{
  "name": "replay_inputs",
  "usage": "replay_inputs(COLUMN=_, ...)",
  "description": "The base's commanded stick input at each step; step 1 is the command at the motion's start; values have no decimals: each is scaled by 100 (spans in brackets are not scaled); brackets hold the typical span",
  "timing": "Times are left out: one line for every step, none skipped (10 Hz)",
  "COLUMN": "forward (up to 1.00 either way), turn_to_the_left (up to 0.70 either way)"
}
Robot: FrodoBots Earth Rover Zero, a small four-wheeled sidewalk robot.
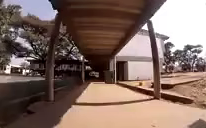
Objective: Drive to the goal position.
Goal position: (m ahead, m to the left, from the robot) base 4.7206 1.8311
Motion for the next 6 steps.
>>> replay_inputs(forward=50, turn_to_the_left=0)
replay_inputs(forward=50, turn_to_the_left=0)
replay_inputs(forward=50, turn_to_the_left=0)
replay_inputs(forward=50, turn_to_the_left=0)
replay_inputs(forward=50, turn_to_the_left=0)
replay_inputs(forward=50, turn_to_the_left=0)
